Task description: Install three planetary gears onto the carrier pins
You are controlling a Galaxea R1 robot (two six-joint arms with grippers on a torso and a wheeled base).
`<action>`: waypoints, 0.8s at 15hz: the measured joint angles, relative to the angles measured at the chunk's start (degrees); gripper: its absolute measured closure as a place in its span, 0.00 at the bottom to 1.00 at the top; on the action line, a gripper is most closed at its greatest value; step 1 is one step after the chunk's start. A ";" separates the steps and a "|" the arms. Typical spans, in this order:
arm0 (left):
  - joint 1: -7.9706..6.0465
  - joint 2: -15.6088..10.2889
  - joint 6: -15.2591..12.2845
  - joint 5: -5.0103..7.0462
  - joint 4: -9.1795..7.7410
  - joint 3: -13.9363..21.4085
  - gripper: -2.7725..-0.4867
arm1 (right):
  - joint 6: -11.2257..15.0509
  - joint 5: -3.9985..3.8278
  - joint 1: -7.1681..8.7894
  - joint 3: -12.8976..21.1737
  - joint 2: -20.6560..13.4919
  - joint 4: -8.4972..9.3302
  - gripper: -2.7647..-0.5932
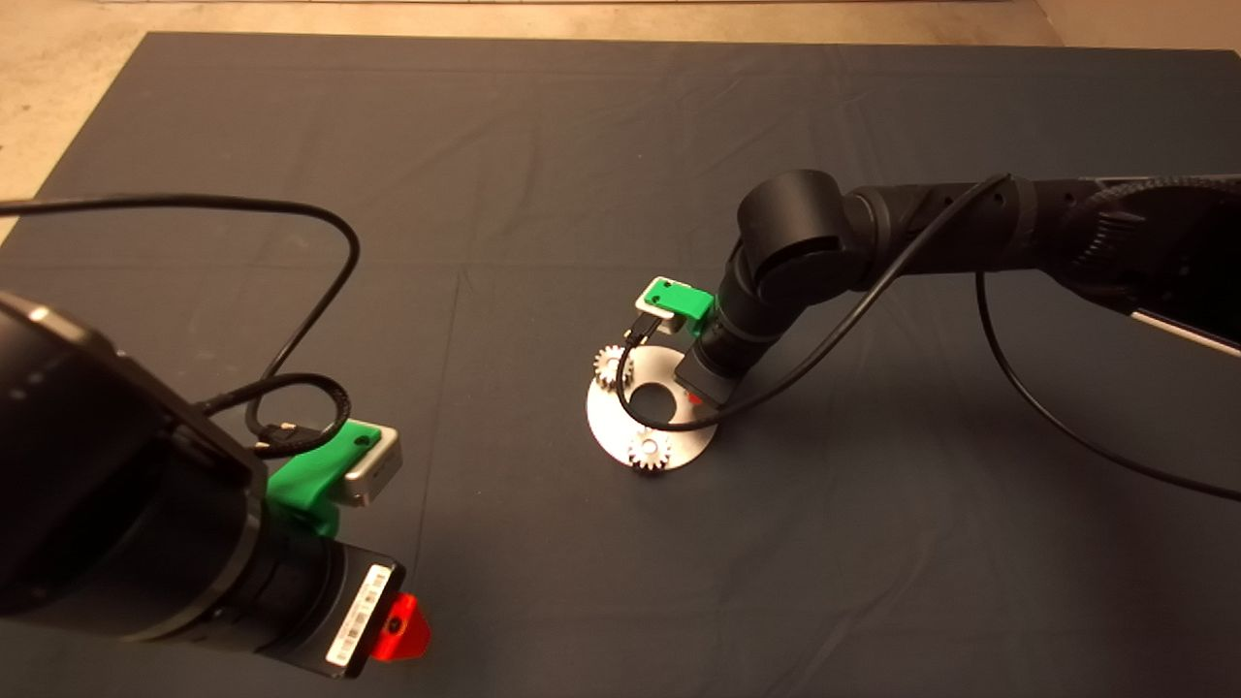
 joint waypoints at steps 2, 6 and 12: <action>0.44 0.00 0.00 -0.01 -0.04 0.00 0.13 | 0.00 0.02 -0.02 0.00 0.00 0.00 0.76; 0.55 0.00 0.00 0.01 -0.04 0.00 0.13 | 0.00 0.02 0.00 0.01 -0.02 -0.16 0.72; 0.55 0.00 0.00 0.00 -0.04 0.00 0.13 | 0.00 0.02 0.04 1.11 -0.77 -0.16 0.61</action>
